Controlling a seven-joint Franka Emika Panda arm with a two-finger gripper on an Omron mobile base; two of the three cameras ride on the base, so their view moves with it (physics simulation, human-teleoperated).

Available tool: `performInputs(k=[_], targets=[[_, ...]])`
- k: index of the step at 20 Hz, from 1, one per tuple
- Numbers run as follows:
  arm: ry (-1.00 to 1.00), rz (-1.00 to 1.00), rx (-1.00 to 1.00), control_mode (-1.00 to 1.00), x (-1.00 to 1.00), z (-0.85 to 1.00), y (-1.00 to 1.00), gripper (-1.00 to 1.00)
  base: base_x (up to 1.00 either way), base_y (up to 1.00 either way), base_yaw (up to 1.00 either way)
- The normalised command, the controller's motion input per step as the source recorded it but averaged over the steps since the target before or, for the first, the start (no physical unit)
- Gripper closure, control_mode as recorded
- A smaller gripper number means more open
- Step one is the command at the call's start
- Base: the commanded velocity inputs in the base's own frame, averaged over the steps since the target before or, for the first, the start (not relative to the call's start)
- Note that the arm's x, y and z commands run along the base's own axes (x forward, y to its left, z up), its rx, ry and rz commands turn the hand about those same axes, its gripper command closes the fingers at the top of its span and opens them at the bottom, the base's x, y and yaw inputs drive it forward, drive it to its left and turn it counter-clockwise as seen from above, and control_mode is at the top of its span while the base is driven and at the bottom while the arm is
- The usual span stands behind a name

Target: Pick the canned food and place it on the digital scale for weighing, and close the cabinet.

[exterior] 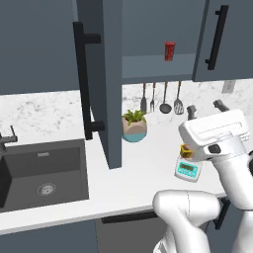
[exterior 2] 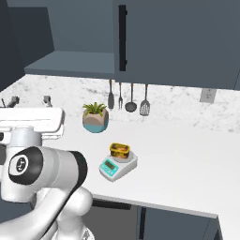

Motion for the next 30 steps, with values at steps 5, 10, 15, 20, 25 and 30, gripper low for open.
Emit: performInputs(k=[5, 10, 15, 20, 25, 30], targets=[[-0.06, -0.04, -0.06, -1.0, -0.57, 0.0, 1.0, -1.0, 0.0, 0.0, 0.0], [-0.08, -0.15, -0.12, -1.0, -0.94, -0.01, 1.0, -1.0, 0.0, 0.0, 0.0], [0.0, -0.24, -0.42, -1.0, -1.0, 0.0, 0.9, -1.0, 0.0, 0.0, 0.0], [0.02, -0.26, -0.45, -1.0, -0.98, 0.0, 0.84, -1.0, 0.0, 0.0, 0.0], [0.02, -0.33, -0.45, -1.0, -0.9, -0.05, 0.7, -1.0, 0.0, 0.0, 0.0], [0.0, -0.41, -0.31, -1.0, -0.96, -0.05, 0.42, -1.0, 0.0, 0.0, 0.0]])
